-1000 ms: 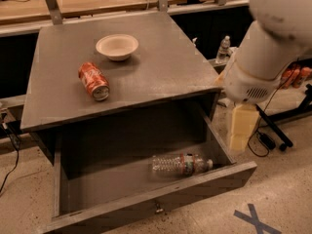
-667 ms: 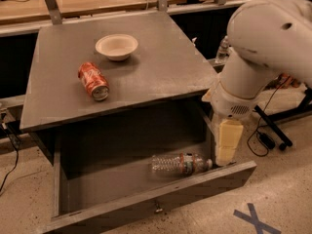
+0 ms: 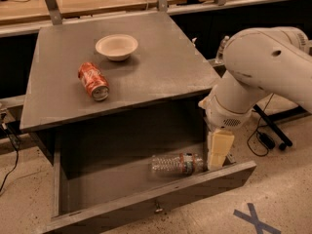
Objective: Pick water bottle from top drawer and place on counter
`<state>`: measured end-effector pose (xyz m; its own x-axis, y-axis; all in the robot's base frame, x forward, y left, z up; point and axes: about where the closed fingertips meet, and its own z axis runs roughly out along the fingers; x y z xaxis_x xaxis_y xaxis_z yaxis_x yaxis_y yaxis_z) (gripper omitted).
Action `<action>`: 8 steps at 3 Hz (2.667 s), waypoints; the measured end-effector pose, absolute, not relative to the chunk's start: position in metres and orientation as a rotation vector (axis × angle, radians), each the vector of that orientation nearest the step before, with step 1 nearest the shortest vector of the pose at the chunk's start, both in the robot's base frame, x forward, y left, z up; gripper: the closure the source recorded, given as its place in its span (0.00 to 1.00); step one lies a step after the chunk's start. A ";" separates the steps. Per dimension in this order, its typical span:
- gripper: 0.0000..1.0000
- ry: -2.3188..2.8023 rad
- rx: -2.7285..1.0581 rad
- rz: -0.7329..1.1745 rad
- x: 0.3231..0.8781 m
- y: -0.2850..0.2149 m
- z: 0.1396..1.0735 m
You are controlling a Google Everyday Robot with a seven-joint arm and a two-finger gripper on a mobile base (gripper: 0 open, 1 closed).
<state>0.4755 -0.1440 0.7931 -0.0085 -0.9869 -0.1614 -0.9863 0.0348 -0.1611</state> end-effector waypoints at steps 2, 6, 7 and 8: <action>0.17 2.178 -2.023 -0.091 0.498 -0.137 0.758; 0.33 2.246 -1.849 0.028 0.526 -0.107 0.669; 0.33 2.265 -1.838 0.082 0.524 -0.106 0.651; 0.34 2.299 -1.800 0.163 0.517 -0.109 0.622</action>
Offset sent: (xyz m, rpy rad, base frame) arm 0.0552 0.0112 -0.0735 -0.1061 -0.0101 -0.1214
